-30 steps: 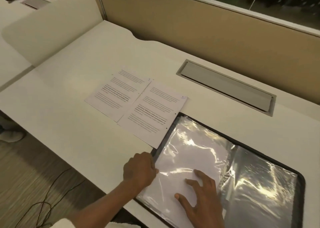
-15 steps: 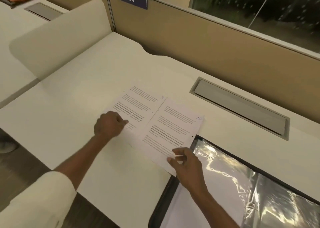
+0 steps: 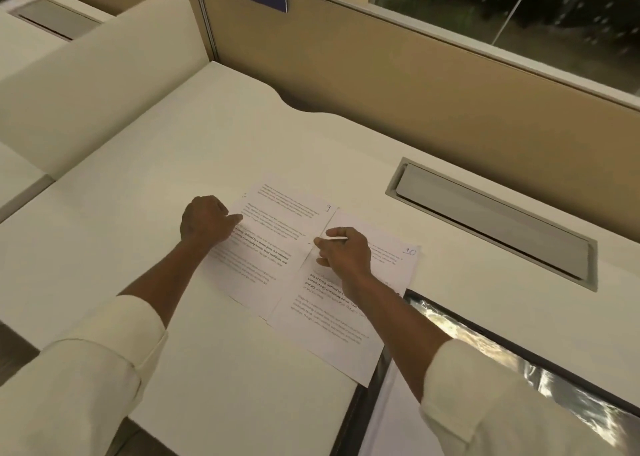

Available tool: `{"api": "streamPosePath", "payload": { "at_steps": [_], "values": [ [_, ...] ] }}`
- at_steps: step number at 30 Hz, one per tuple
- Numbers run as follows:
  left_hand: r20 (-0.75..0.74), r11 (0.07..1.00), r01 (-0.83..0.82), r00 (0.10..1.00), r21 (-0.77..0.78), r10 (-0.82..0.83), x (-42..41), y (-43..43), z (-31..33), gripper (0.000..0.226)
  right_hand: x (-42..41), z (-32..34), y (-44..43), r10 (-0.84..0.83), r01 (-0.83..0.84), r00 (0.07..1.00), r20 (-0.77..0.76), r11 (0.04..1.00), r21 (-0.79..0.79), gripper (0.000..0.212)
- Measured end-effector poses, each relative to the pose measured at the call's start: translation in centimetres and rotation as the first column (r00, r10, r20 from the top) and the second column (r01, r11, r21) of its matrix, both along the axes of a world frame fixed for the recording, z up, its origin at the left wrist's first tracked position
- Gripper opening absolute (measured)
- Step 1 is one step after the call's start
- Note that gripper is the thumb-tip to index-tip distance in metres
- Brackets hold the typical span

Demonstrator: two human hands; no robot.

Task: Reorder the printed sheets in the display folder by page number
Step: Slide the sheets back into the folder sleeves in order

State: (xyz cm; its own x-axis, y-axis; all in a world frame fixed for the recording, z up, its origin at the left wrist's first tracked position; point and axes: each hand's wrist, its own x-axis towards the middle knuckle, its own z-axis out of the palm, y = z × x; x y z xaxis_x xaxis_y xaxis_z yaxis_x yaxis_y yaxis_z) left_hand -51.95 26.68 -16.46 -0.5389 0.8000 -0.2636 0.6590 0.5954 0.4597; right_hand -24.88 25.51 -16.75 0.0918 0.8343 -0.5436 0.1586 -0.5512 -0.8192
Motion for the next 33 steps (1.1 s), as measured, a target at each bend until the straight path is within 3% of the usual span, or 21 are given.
{"api": "streamPosePath", "payload": {
  "at_steps": [8, 11, 19, 23, 27, 33],
  "values": [
    [0.052, 0.993, -0.074, 0.995, -0.095, 0.079, 0.0, 1.6, -0.7, 0.062, -2.4, -2.2, 2.1, -0.047, 0.051, 0.989, 0.137, 0.998, -0.027, 0.044],
    [0.099, 0.985, -0.108, 0.988, -0.131, 0.122, 0.3, 1.9, -0.5, 0.060, -2.9, -2.6, 2.3, -0.066, 0.073, 0.987, 0.147, 0.997, -0.039, 0.055],
    [0.232, 0.965, -0.176, 0.947, -0.196, 0.220, -0.3, 1.8, -1.4, 0.038, -2.0, -2.5, 2.1, 0.020, -0.020, 0.997, 0.068, 1.000, 0.009, 0.015],
    [0.235, 0.985, -0.105, 0.962, -0.139, 0.136, 0.0, 1.1, -0.4, 0.034, -0.1, -1.6, 1.1, 0.045, -0.045, 0.999, 0.009, 0.997, 0.055, 0.011],
    [0.282, 0.999, -0.030, 0.959, 0.028, 0.021, 2.3, -1.6, 2.0, 0.032, 3.1, 0.2, -1.7, 0.039, -0.033, 0.998, -0.042, 0.991, 0.132, 0.007],
    [0.473, 0.988, 0.006, 0.877, 0.154, -0.079, 8.6, -7.5, 6.1, 0.014, 9.7, 2.7, -9.0, -0.079, 0.091, 0.994, -0.080, 0.985, 0.147, 0.008]
  ]
}}
